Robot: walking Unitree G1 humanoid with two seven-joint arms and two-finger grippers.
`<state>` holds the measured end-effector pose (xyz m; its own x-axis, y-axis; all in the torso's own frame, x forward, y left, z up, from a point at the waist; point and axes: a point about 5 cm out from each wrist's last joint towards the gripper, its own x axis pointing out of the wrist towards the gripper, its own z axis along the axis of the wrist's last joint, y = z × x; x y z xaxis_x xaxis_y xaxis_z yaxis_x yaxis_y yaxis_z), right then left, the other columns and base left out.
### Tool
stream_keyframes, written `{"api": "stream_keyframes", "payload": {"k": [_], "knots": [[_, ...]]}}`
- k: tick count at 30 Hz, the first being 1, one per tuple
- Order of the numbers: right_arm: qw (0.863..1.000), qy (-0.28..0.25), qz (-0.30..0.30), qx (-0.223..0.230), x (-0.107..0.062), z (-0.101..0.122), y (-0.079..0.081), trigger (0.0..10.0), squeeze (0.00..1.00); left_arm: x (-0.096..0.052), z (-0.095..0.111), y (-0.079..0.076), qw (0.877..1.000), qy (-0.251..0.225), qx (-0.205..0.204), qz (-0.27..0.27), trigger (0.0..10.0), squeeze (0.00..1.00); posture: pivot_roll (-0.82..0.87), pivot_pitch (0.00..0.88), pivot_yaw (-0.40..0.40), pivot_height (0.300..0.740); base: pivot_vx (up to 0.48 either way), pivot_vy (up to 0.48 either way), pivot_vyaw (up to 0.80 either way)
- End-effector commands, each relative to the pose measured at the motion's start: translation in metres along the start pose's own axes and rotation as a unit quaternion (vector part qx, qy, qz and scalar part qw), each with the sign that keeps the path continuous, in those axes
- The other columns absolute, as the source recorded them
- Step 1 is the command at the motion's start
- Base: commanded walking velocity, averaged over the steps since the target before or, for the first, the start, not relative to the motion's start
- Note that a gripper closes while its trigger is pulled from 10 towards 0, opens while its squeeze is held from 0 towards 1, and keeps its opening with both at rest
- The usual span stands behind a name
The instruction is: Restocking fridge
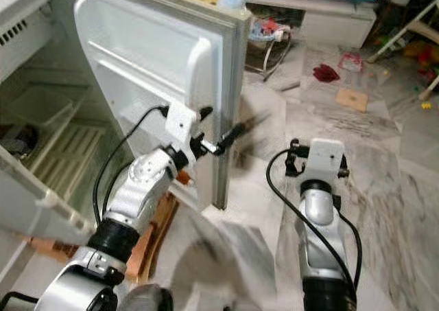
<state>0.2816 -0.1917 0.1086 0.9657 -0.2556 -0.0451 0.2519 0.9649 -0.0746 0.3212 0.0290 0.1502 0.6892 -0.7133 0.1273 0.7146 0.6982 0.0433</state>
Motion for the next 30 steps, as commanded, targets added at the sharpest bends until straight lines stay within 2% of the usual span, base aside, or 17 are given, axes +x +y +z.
{"api": "stream_keyframes", "payload": {"k": [1, 8, 14, 15, 17, 20, 21, 23, 24, 25, 26, 30], "knots": [[1.0, -0.004, 0.0, -0.004, 0.001, 0.002, -0.001, 10.0, 0.0, -0.002, -0.007, 0.01, 0.999, 0.022, -0.008, 0.034, 10.0, 0.0, 0.0, 0.059, -0.044, 0.74, 0.48, 0.0, 0.0], [1.0, -0.004, 0.004, -0.003, 0.003, 0.001, 0.001, 10.0, 0.0, 0.005, -0.008, 0.014, 0.998, 0.032, 0.005, 0.048, 10.0, 0.0, 0.01, 0.057, -0.046, 0.74, 0.48, 0.0, 0.0], [1.0, -0.007, 0.002, -0.004, 0.002, 0.001, 0.001, 10.0, 0.0, 0.008, 0.002, 0.014, 0.999, 0.007, -0.003, 0.038, 10.0, 0.0, 0.0, 0.058, -0.042, 0.74, 0.456, 0.0, 0.0], [1.0, -0.008, 0.001, -0.006, 0.0, 0.001, 0.0, 10.0, 0.0, 0.004, 0.008, 0.01, 1.0, -0.01, -0.011, 0.027, 10.0, 0.0, -0.01, 0.063, -0.039, 0.74, 0.0, 0.0, 0.0], [1.0, -0.008, 0.0, -0.007, 0.0, 0.001, 0.0, 10.0, 0.0, 0.002, 0.01, 0.008, 0.999, -0.015, -0.014, 0.024, 10.0, 0.0, -0.01, 0.064, -0.038, 0.74, 0.0, 0.0, 0.0], [1.0, 0.0, -0.001, -0.009, -0.001, -0.001, 0.0, 10.0, 0.0, -0.013, 0.004, 0.009, 1.0, 0.0, -0.004, 0.029, 10.0, 0.0, 0.0, 0.067, -0.043, 0.74, 0.0, 0.0, -0.53], [1.0, 0.001, 0.001, -0.006, 0.0, -0.001, 0.001, 10.0, 0.0, -0.022, -0.001, 0.013, 0.999, 0.01, 0.004, 0.04, 10.0, 0.0, 0.0, 0.069, -0.045, 0.74, 0.0, 0.0, -0.8], [1.0, 0.001, 0.002, -0.005, 0.0, -0.001, 0.001, 10.0, 0.0, -0.025, -0.002, 0.015, 0.999, 0.013, 0.007, 0.045, 10.0, 0.0, 0.0, 0.069, -0.045, 0.74, 0.0, 0.0, -0.8], [1.0, 0.0, 0.002, -0.005, 0.001, -0.001, 0.002, 10.0, 0.0, -0.029, -0.004, 0.017, 0.998, 0.017, 0.011, 0.051, 10.0, 0.0, 0.01, 0.071, -0.049, 0.74, 0.0, 0.0, -0.8], [1.0, 0.0, 0.003, -0.005, 0.002, -0.001, 0.003, 10.0, 0.0, -0.04, -0.008, 0.026, 0.997, 0.027, 0.019, 0.07, 10.0, 0.0, 0.02, 0.072, -0.051, 0.74, 0.0, 0.0, -0.8], [1.0, 0.0, 0.003, -0.005, 0.002, -0.001, 0.003, 10.0, 0.0, -0.04, -0.008, 0.026, 0.997, 0.027, 0.019, 0.07, 10.0, 0.0, 0.02, 0.072, -0.051, 0.74, 0.0, 0.0, -0.8], [1.0, -0.001, 0.007, -0.007, 0.004, 0.0, 0.004, 10.0, 0.0, -0.06, -0.008, 0.039, 0.993, 0.034, 0.023, 0.107, 10.0, 0.0, 0.04, 0.076, -0.055, 0.74, 0.0, -0.068, -0.8]]}}
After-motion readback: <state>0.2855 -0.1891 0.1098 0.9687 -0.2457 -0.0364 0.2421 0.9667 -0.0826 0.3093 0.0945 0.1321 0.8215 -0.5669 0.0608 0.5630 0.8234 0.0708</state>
